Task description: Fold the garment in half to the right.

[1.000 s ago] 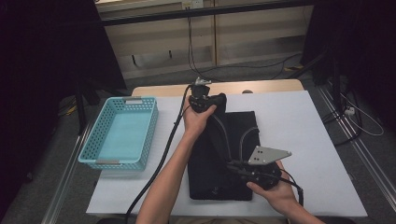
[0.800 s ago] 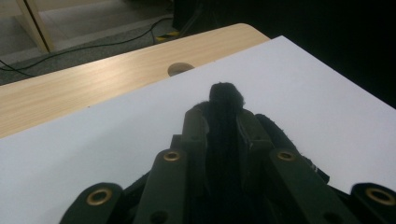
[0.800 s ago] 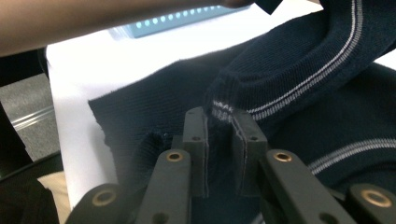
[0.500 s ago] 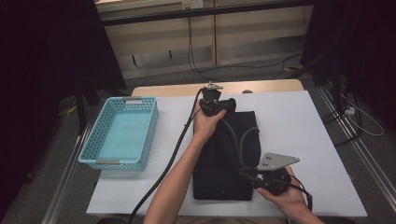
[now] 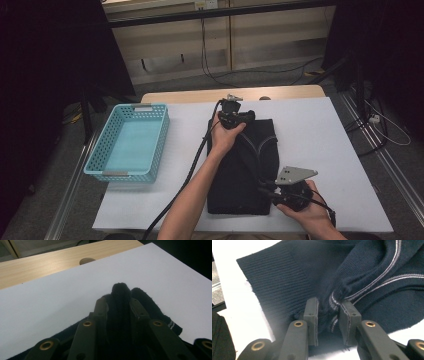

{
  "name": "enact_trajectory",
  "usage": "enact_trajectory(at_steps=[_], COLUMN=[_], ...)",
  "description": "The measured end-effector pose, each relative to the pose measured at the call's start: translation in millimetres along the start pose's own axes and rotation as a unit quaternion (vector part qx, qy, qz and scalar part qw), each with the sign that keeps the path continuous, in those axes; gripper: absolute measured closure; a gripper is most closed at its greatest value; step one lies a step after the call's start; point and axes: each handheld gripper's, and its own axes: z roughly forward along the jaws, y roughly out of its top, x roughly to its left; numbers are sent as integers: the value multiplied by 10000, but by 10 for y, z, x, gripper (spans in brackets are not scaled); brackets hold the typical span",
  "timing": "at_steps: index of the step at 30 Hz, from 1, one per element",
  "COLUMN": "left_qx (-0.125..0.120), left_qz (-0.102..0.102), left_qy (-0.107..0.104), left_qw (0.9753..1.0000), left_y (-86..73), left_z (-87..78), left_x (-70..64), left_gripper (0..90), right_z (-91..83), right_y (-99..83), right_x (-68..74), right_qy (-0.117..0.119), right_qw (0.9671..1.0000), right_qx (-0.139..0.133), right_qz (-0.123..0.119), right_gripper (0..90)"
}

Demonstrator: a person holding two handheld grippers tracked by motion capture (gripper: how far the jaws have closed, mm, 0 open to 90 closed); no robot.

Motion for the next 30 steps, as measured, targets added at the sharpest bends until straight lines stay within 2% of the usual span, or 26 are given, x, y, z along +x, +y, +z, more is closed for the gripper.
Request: enact_trajectory(at_steps=[5,8,12,15,17,19,22,26,30], left_qx=[-56,-106,-168,-228,-250,-322,-273,-361,-339], left_qz=[-109,-134,52,120,111,68,55,100,254], left_qy=[-101,-155,-189,-127,-93,-30,132,33,-16], left_qw=[9999,9997,9997,9996,9996,9995,9995,9993,9991], left_y=[-59,-55,-26,-31,-48,-78,-133,-239,-317], left_z=[-7,-42,-150,-255,-335,-406,-523,-673,-762], left_x=[1,-3,-35,-15,24,82,175,243,249], left_gripper=[635,577,468,396,331,279,214,135,105], right_z=[-28,-61,-120,-144,-196,-229,-177,-68,44], right_y=[-27,-58,-68,-50,-33,10,63,151,297], right_x=[-3,-11,-43,-52,-39,-31,-64,-164,-272], right_qy=[-120,-230,-314,-393,-531,-579,-562,-573,-576], right_qw=[9999,9997,9994,9990,9974,9961,9965,9967,9965], right_qx=[20,51,-64,-190,-484,-663,-619,-568,-605], right_qz=[6,65,150,140,108,75,79,86,19], right_gripper=[651,589,525,502,500,493,494,519,545])
